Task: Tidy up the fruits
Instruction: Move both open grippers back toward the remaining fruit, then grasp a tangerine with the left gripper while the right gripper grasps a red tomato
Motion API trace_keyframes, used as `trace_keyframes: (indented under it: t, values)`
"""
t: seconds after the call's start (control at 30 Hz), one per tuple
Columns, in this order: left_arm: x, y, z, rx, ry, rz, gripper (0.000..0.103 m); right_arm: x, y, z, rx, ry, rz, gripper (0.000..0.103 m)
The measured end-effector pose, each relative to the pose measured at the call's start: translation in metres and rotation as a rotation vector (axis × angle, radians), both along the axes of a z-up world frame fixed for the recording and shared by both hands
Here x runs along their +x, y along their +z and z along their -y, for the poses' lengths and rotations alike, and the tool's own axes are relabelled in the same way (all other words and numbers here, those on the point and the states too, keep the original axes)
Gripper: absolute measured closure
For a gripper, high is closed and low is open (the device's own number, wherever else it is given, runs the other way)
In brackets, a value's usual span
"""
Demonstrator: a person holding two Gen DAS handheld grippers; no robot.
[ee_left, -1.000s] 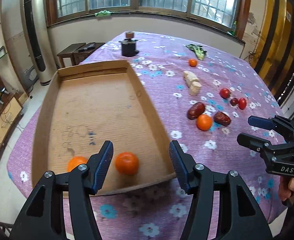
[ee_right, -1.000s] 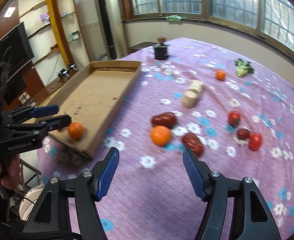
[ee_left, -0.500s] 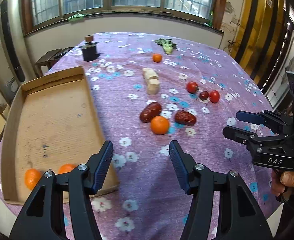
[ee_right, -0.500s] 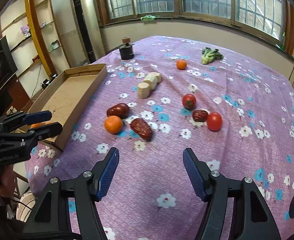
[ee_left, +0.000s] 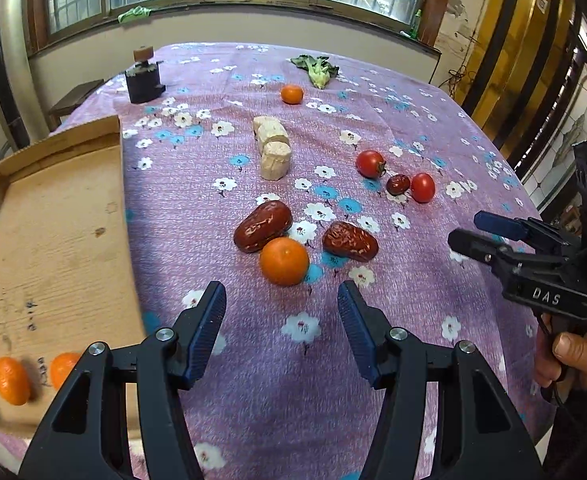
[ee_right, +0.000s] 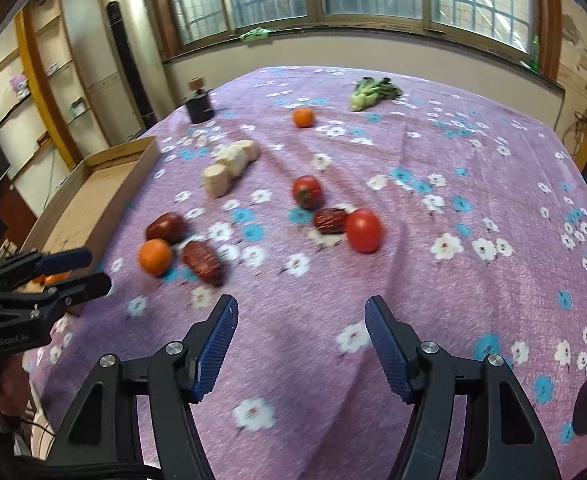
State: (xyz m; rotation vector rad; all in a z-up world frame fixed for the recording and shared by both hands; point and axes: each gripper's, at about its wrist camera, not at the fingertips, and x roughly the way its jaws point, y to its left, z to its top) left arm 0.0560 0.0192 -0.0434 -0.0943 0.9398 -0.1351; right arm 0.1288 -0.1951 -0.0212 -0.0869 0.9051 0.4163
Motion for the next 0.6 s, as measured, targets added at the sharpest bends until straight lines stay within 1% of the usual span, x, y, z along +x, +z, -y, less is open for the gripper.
trace_keyframes:
  t: [0.07, 0.17, 0.2, 0.27, 0.37, 0.4, 0.43, 0.5, 0.53, 0.6]
  values:
    - [0.007, -0.004, 0.0, -0.016, 0.003, -0.009, 0.046, 0.01, -0.001, 0.002, 0.0, -0.01, 0.004, 0.035]
    - [0.018, -0.011, 0.002, -0.013, 0.014, -0.026, 0.046, 0.027, -0.003, 0.002, 0.001, -0.009, 0.013, 0.038]
    - [0.02, -0.013, 0.002, -0.014, 0.015, -0.031, 0.046, 0.031, -0.005, 0.002, 0.0, -0.008, 0.012, 0.04]
    - [0.024, -0.017, 0.003, -0.015, 0.014, -0.04, 0.046, 0.041, -0.009, -0.001, -0.014, -0.002, 0.009, 0.052]
    - [0.03, -0.022, 0.006, -0.008, 0.008, -0.047, 0.046, 0.054, -0.018, -0.005, -0.052, -0.006, 0.005, 0.054]
    - [0.033, -0.024, 0.008, -0.004, 0.006, -0.052, 0.046, 0.058, -0.022, -0.005, -0.055, -0.006, -0.002, 0.054]
    - [0.035, -0.027, 0.008, -0.003, 0.005, -0.059, 0.046, 0.061, -0.025, -0.006, -0.053, -0.005, -0.009, 0.056]
    - [0.041, -0.033, 0.008, -0.011, 0.007, -0.076, 0.047, 0.066, -0.028, -0.006, -0.067, -0.015, 0.0, 0.056]
    - [0.041, -0.032, 0.009, -0.004, 0.011, -0.059, 0.047, 0.068, -0.028, -0.005, -0.065, -0.017, 0.001, 0.056]
    - [0.044, -0.032, 0.01, 0.009, 0.013, -0.053, 0.05, 0.072, -0.029, -0.004, -0.057, -0.024, 0.0, 0.057]
